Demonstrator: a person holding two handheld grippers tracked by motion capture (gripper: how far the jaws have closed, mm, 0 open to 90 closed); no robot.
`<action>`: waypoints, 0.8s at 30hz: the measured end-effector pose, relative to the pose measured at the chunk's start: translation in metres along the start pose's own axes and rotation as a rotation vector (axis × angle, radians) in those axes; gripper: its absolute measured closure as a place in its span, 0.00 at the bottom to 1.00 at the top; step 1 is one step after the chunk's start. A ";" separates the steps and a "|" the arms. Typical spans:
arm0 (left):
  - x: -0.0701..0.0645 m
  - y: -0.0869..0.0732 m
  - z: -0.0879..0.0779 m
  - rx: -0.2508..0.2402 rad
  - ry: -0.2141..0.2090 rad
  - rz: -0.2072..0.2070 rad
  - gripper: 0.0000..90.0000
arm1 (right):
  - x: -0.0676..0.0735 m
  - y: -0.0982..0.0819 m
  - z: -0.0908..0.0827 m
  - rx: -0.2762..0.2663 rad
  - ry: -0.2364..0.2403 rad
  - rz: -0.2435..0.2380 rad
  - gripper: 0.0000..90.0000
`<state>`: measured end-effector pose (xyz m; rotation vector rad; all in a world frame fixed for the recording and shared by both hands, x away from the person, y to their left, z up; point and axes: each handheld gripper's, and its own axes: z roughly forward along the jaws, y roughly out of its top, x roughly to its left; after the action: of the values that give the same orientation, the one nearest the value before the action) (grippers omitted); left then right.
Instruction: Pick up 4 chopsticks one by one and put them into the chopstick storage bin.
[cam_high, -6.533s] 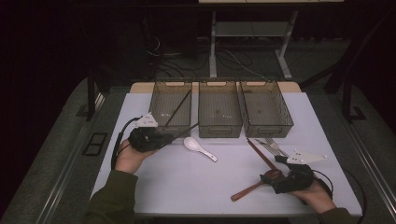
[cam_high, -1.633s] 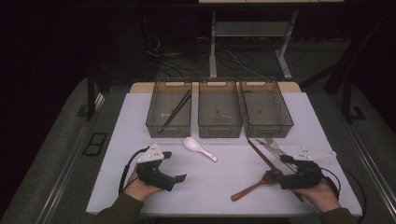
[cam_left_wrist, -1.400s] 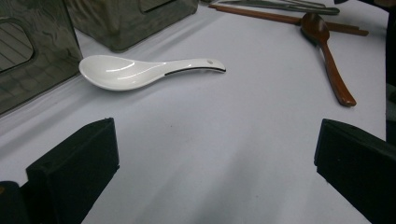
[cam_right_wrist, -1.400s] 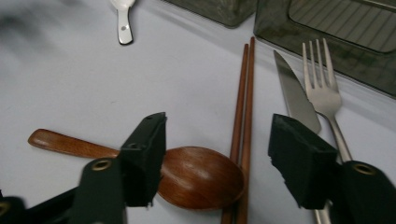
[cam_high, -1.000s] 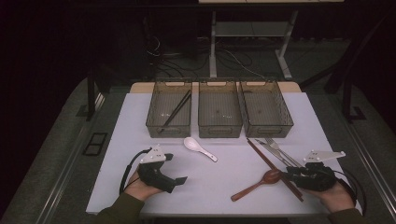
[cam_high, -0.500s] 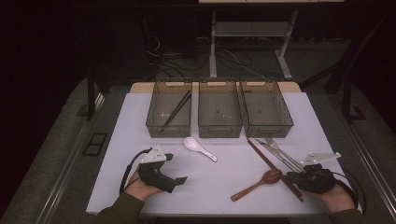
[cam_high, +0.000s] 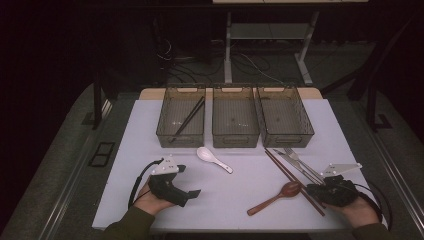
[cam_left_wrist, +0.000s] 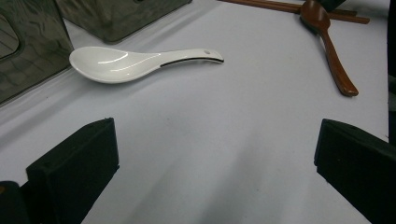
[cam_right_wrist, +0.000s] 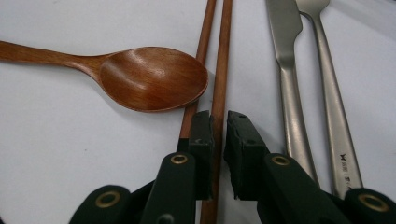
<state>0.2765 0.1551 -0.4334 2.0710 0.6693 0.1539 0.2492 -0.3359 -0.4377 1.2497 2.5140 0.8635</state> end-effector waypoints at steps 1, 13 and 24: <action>0.000 0.000 0.000 0.000 0.000 0.000 0.00 | 0.000 0.000 0.001 0.005 -0.002 -0.003 0.89; -0.001 0.000 0.002 0.006 -0.004 0.007 0.00 | 0.002 0.001 0.003 0.008 -0.034 -0.007 0.93; -0.001 0.000 0.002 0.008 -0.008 0.009 0.00 | -0.001 0.002 0.000 -0.005 -0.036 0.024 0.93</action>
<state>0.2760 0.1528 -0.4346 2.0815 0.6562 0.1485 0.2512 -0.3356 -0.4369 1.2846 2.4718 0.8445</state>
